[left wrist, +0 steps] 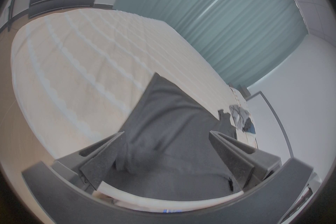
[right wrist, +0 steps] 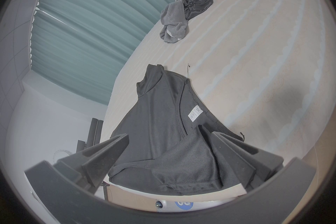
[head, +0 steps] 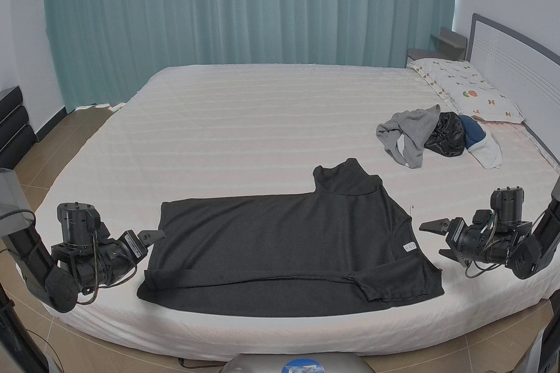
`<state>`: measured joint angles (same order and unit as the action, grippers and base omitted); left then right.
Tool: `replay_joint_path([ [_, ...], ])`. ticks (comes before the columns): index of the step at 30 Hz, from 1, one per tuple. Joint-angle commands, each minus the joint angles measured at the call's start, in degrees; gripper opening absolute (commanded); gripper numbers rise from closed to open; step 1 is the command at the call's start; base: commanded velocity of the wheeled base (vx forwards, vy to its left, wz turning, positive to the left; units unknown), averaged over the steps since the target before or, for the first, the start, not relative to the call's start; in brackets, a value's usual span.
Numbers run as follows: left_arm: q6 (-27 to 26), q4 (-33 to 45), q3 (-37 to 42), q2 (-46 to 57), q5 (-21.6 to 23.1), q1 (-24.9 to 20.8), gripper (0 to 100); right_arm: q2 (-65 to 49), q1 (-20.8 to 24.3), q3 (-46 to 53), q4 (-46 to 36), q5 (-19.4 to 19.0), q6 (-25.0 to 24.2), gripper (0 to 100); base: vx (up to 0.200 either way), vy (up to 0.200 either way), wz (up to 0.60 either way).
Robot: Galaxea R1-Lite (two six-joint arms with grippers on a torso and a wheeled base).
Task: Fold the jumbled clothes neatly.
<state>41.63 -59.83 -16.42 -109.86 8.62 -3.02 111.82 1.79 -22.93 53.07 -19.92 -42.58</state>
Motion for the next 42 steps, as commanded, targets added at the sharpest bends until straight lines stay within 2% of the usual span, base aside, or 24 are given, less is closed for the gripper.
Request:
replay_joint_path([
  [1,-0.3,0.5,3.8,4.0,0.0,-5.9,100,0.2,0.1,0.2,0.0,0.0,0.0,100,0.000,0.000,0.00],
  [7,0.0,0.6,4.4,2.4,0.2,-8.2,100,0.2,0.5,0.5,0.0,0.0,0.0,100,0.000,0.000,0.00],
  [17,1.4,0.4,2.9,-8.4,0.3,-11.8,100,1.9,1.0,0.8,0.1,0.5,0.7,100,0.000,0.000,0.00],
  [28,1.6,0.3,-1.7,-13.0,-0.5,-11.2,100,2.0,2.2,1.1,0.2,0.6,0.7,100,0.000,0.000,0.00],
  [34,3.9,0.4,-4.7,-12.2,-0.9,-10.6,100,2.0,2.2,1.1,0.2,0.6,0.7,100,0.000,0.000,0.00],
  [42,4.0,0.5,-8.3,-12.3,-3.7,-9.7,100,2.4,2.2,0.9,0.2,0.6,0.7,100,0.000,0.000,0.00],
])
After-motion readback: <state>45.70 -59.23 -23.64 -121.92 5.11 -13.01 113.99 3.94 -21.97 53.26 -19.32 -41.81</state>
